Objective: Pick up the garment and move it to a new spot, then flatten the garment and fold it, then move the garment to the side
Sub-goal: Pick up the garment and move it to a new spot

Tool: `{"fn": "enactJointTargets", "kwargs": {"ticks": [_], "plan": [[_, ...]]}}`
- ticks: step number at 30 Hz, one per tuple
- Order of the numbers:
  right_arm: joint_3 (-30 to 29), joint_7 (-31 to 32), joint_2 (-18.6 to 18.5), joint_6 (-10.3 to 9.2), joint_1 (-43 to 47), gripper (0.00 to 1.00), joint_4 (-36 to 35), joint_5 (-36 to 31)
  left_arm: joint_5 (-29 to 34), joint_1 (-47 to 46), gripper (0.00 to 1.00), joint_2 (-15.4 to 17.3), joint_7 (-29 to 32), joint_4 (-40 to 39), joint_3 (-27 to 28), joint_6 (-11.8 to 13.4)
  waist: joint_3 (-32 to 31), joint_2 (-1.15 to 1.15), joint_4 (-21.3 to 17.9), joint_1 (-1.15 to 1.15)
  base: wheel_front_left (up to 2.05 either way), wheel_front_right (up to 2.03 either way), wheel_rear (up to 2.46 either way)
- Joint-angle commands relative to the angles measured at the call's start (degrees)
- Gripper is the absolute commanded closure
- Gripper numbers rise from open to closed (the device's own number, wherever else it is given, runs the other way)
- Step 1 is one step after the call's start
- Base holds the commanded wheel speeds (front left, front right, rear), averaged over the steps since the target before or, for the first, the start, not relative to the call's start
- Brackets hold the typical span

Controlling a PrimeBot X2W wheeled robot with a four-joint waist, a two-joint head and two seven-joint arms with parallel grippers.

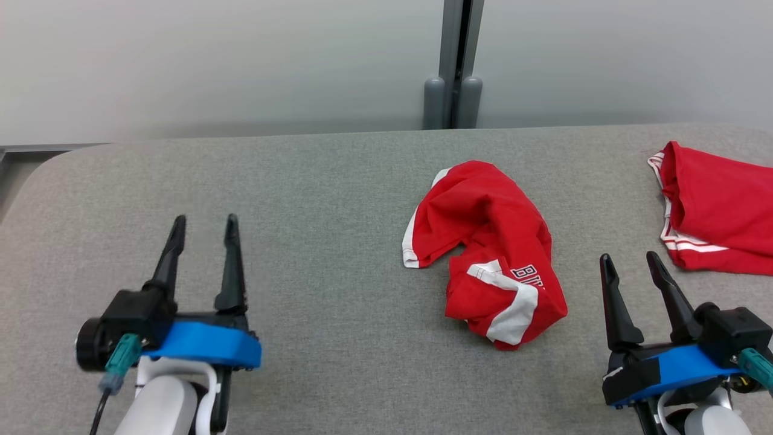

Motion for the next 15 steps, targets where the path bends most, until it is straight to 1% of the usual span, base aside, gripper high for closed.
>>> {"fn": "enactJointTargets", "kwargs": {"ticks": [1, 4, 5, 15], "plan": [[-0.1, 0.2, 0.0, 0.01, 0.9, 0.0, -0.2, -0.3, 0.2, 1.7, 0.0, 0.0, -0.2, -0.9, 1.2, 0.4, -0.2, 0.0, 0.2, 0.0, 0.0, 0.0, 0.0], [-0.2, 0.4, -0.1, 0.01, 1.2, 0.0, -0.4, -0.3, 0.6, 3.4, 0.0, 0.3, -0.2, -1.6, 2.7, 0.8, -0.6, 0.0, 0.5, 0.0, 0.0, 0.0, 0.0], [-0.3, 0.5, 0.0, 0.01, 1.7, 0.0, -0.6, -0.4, 0.8, 5.0, 0.0, 0.2, -0.2, -2.2, 4.2, 0.9, -0.9, 0.0, 0.8, 0.0, 0.0, 0.0, 0.0], [-0.6, 1.4, 0.0, 0.01, 3.5, 0.0, -1.4, -0.5, 2.4, 10.2, 0.0, -0.7, -0.2, -3.2, 7.5, 0.5, -2.2, 0.0, 1.4, 0.0, 0.0, 0.0, 0.0]]}}
